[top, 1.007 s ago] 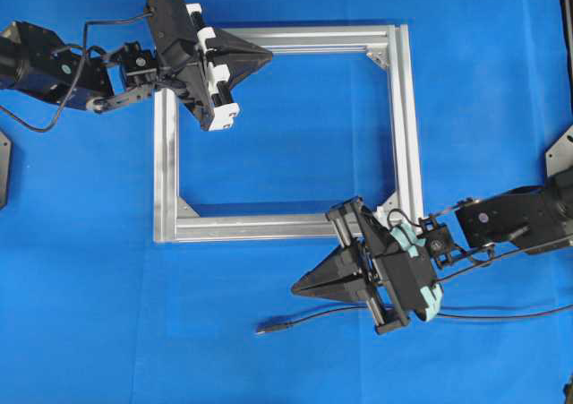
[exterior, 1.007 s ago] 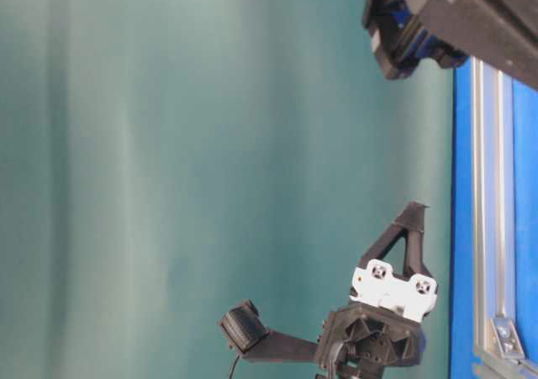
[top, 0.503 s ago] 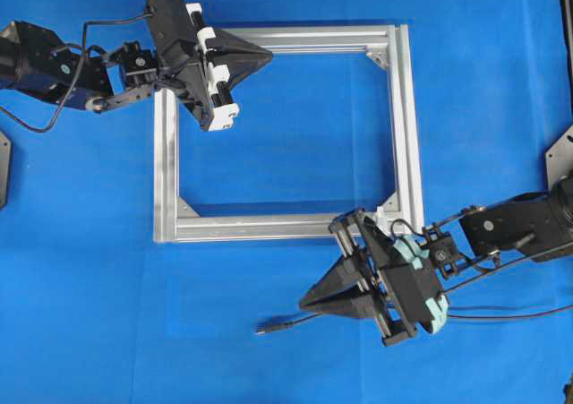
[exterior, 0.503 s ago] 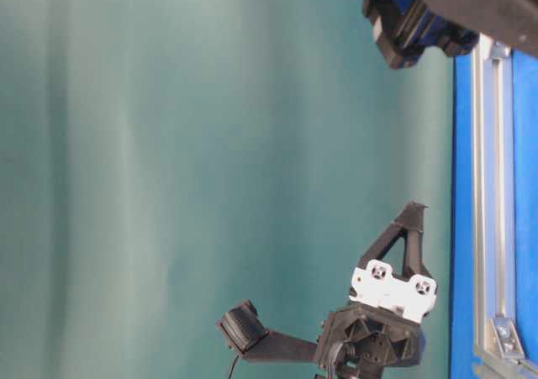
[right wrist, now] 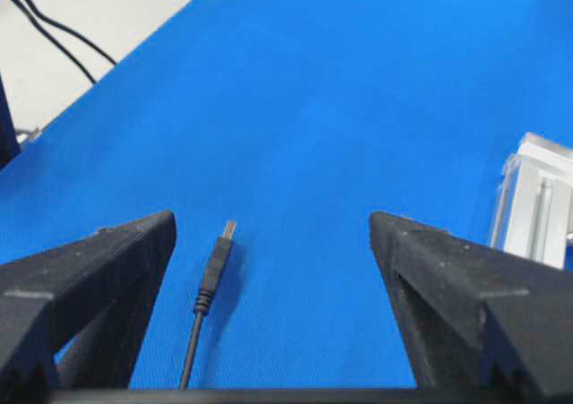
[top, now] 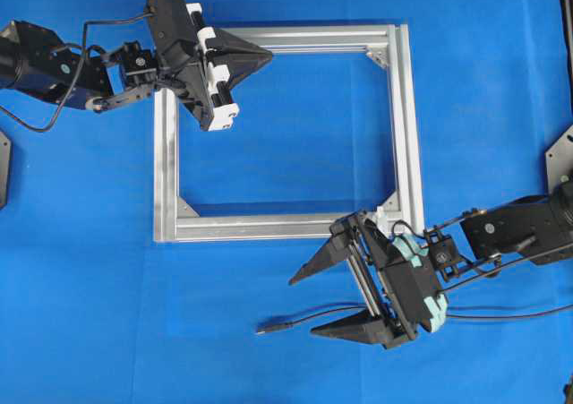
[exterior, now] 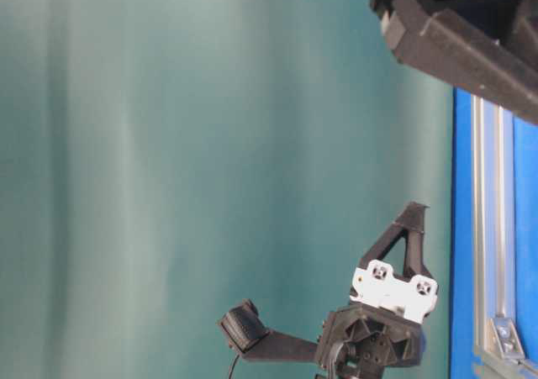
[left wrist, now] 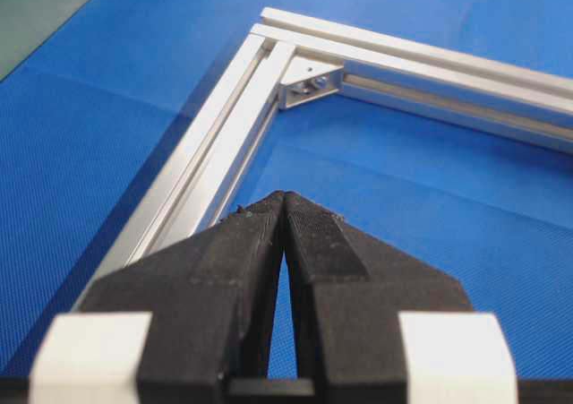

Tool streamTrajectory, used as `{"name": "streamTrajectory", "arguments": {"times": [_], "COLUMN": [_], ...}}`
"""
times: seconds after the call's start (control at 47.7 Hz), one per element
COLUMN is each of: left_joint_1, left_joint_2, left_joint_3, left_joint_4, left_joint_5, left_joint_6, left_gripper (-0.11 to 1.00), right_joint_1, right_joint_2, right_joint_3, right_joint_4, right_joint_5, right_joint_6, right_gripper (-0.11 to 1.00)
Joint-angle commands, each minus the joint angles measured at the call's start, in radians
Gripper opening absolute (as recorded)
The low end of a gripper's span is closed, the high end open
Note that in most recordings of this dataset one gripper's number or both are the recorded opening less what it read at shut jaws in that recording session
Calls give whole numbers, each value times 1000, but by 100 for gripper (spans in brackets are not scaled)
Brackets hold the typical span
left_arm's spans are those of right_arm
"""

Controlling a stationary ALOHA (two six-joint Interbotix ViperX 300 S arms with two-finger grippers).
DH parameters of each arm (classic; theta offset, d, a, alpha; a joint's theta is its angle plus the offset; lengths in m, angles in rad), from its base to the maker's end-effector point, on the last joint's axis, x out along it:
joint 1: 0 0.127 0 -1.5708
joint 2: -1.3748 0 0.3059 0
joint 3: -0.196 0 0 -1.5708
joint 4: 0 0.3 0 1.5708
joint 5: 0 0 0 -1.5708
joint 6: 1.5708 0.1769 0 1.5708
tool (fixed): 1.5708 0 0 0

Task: Insert the wire through the string loop located on the right side.
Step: 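Open the right gripper and lower it over the black USB cable end, then close the right gripper on the cable just behind the USB plug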

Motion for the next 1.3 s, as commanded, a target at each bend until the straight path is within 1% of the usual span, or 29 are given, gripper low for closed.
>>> {"name": "streamTrajectory", "arguments": {"times": [0.0,0.168,0.273,0.419,0.608,0.797,0.986,1.07,1.133,1.174,1.279], "left_joint_1": [-2,-2,-2,-2,-2,-2,-2,-2,-2,-2,-2], "left_joint_2": [-29,-28,-28,-29,-29,-29,-29,-29,-29,-29,-28], "left_joint_3": [-14,-12,-14,-11,-9,-9,-11,-11,-12,-14,-17], "left_joint_4": [3,3,3,5,3,3,3,5,3,5,5], "left_joint_5": [-3,-3,-3,0,8,9,9,9,9,9,9], "left_joint_6": [2,2,2,2,2,2,2,2,2,2,2], "left_gripper": [0,0,0,0,0,0,0,0,0,0,0], "right_joint_1": [5,21,28,37,49,54,55,55,55,55,55], "right_joint_2": [-21,35,100,179,230,227,222,221,221,221,221], "right_joint_3": [-21,-44,-66,-94,-104,-92,-81,-80,-80,-80,-81], "right_joint_4": [5,21,51,92,120,121,121,118,115,115,112], "right_joint_5": [-2,0,0,0,0,0,0,0,0,0,-2], "right_joint_6": [9,38,51,52,52,52,51,49,48,46,44], "right_gripper": [88,88,88,88,88,88,84,78,69,60,28]}}
